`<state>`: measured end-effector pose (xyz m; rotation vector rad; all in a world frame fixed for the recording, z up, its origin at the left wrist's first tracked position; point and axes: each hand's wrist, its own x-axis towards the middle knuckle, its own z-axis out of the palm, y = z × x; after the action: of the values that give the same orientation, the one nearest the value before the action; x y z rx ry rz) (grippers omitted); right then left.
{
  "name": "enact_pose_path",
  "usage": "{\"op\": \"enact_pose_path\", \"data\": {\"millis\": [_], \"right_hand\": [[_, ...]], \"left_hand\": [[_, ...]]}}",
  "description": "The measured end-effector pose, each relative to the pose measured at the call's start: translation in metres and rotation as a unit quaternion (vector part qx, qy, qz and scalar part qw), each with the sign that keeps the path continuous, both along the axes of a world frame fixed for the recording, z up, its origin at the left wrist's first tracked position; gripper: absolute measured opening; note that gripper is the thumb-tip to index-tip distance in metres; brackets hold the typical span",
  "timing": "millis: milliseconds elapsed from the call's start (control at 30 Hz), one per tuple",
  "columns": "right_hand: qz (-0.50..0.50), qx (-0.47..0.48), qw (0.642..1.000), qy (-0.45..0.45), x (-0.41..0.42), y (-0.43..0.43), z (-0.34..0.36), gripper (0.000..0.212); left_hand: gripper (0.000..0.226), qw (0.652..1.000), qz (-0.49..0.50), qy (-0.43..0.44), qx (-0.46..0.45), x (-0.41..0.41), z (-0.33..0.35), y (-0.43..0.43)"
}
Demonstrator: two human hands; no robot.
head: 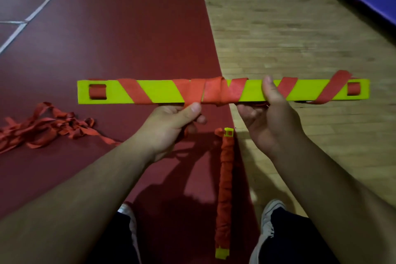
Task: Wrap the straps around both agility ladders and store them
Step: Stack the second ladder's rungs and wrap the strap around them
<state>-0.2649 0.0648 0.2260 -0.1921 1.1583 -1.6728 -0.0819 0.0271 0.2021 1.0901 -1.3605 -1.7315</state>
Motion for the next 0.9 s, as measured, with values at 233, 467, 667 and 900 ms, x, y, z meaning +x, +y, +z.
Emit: {"op": "enact_pose_path", "data": {"millis": [233, 467, 667, 900], "right_hand": [[-0.028, 0.093, 0.995, -0.018, -0.005, 0.003, -0.008, 0.040], [-0.021, 0.078, 0.997, -0.019, 0.004, 0.004, 0.000, 0.041], [-0.029, 0.070, 0.996, -0.035, 0.010, 0.006, 0.002, 0.033], [0.137, -0.098, 0.985, -0.021, -0.002, 0.004, 0.001, 0.023]], "left_hand": [[0.046, 0.999, -0.028, -0.027, -0.011, 0.000, -0.006, 0.002], [0.035, 1.000, 0.000, 0.007, -0.011, -0.002, -0.003, 0.000], [0.045, 0.997, -0.037, 0.028, 0.060, 0.000, -0.010, -0.003], [0.044, 0.987, -0.024, 0.101, 0.122, 0.002, -0.006, -0.004]]}}
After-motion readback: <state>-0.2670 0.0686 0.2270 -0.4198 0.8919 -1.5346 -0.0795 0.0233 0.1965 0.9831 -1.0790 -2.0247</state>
